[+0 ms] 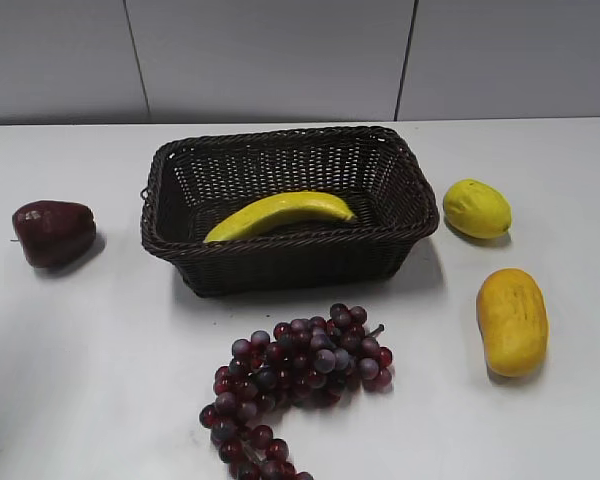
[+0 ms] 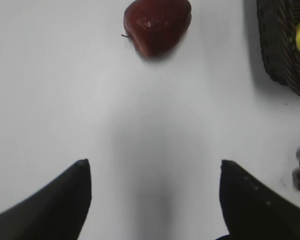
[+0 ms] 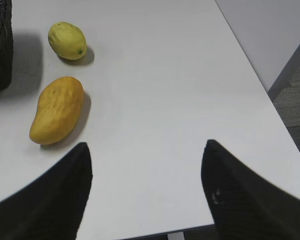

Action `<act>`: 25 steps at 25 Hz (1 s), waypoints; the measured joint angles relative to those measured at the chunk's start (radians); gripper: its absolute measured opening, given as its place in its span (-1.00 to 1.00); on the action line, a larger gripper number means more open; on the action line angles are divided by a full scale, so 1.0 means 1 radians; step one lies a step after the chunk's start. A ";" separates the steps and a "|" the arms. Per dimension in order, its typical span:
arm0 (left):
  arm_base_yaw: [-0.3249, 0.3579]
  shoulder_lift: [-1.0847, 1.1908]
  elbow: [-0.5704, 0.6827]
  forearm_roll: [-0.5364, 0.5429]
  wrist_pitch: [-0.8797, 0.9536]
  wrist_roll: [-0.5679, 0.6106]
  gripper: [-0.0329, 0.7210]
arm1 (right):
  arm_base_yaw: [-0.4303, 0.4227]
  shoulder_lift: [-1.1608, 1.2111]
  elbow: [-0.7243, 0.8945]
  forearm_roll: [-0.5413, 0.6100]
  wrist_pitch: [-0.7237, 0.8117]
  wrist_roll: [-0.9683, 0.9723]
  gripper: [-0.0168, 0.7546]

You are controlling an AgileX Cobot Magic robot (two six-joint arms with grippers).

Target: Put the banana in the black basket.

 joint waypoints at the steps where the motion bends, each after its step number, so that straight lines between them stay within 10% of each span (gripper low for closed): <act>1: 0.000 -0.019 0.015 -0.002 0.005 -0.002 0.66 | 0.000 0.000 0.000 0.000 0.000 0.000 0.47; 18: 0.000 -0.759 0.608 0.002 -0.132 -0.012 0.60 | 0.000 0.000 0.000 0.000 0.000 0.000 0.47; 25: 0.000 -1.011 0.645 0.022 -0.134 -0.012 0.59 | 0.000 0.000 0.000 0.000 0.000 0.000 0.47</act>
